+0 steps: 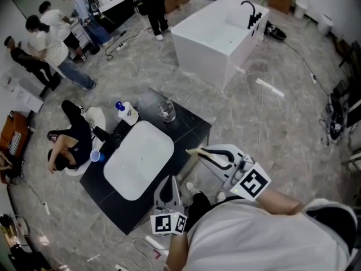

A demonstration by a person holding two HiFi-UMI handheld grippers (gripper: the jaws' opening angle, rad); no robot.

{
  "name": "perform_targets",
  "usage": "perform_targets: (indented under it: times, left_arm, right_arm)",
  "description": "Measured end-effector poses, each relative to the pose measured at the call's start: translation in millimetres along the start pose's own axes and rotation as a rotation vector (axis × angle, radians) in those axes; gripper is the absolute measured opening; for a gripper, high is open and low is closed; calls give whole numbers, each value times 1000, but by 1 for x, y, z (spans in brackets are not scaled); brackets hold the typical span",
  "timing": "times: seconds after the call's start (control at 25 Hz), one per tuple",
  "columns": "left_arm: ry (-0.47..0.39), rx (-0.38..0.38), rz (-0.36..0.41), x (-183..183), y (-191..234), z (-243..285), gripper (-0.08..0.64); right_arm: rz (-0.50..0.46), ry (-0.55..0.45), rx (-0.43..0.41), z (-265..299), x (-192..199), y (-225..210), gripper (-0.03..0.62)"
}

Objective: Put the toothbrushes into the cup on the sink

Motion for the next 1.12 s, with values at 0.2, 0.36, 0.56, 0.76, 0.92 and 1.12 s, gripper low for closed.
perform_targets:
  times: [0.2, 0.36, 0.56, 0.76, 0.92, 1.12]
  left_arm:
    - [5, 19, 1, -5, 10, 13, 3]
    - [12, 31, -6, -6, 19, 22, 3]
    - [4, 37, -13, -13, 34, 34, 3]
    - [-6, 38, -25, -16, 51, 44, 3]
    - [-21, 46, -27, -19, 64, 54, 3]
    - [-34, 49, -38, -28, 78, 67, 3]
  right_arm:
    - [-3, -2, 1, 13, -1, -4, 61]
    - [14, 1, 20, 22, 1, -8, 61]
    - [-2, 12, 26, 36, 1, -15, 61]
    - [-21, 14, 22, 52, 2, -20, 61]
    - [-28, 18, 22, 65, 1, -26, 61]
    - [-38, 20, 27, 82, -1, -32, 61]
Point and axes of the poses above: the fingertips, and each gripper's own axes: z forward along the fingers, y to its left, x out of its underside, the point moved 7 cm from there along -z, backward along the fingers, and after that the axes turned 5 degrees about -z, right-handed, at the moved point
